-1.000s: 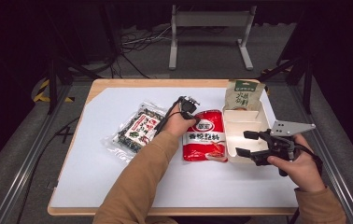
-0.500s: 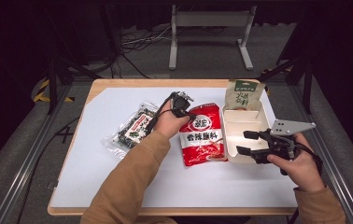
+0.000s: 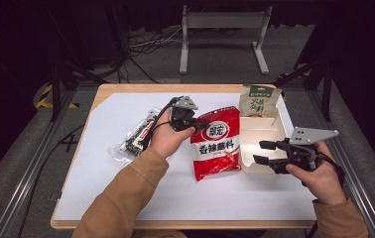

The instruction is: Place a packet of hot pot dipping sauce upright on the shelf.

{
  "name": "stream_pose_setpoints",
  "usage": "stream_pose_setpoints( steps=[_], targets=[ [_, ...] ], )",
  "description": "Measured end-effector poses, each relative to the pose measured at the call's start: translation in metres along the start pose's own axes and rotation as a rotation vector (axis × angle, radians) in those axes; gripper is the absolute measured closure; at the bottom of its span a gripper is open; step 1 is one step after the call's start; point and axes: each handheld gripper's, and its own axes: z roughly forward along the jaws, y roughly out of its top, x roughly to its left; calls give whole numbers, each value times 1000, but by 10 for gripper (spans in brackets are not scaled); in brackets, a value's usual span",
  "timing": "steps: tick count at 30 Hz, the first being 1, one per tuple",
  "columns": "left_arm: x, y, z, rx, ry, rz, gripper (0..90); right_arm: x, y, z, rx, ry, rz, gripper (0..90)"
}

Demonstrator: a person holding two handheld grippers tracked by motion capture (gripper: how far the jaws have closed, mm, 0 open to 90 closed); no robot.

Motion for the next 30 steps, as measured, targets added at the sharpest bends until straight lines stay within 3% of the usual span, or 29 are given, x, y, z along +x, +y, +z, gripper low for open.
stream_pose_setpoints(
  steps=[4, 11, 19, 24, 30],
  targets=[
    [-16, 2, -20, -45, -14, 53, 889, 3, 2, -1, -2, 1, -10, 447],
    [-37, 5, -43, -74, -51, 145, 890, 8, 5, 3, 6, 6, -23, 439],
    [-43, 4, -55, -110, -140, 152, 890, 9, 8, 8, 12, -2, -37, 395],
    [-56, 6, -59, -121, -200, 190, 889, 10, 6, 12, 24, 3, -52, 337],
    [-63, 7, -58, -108, -225, 211, 889, 10, 5, 21, 12, 32, -41, 304]
  ],
)
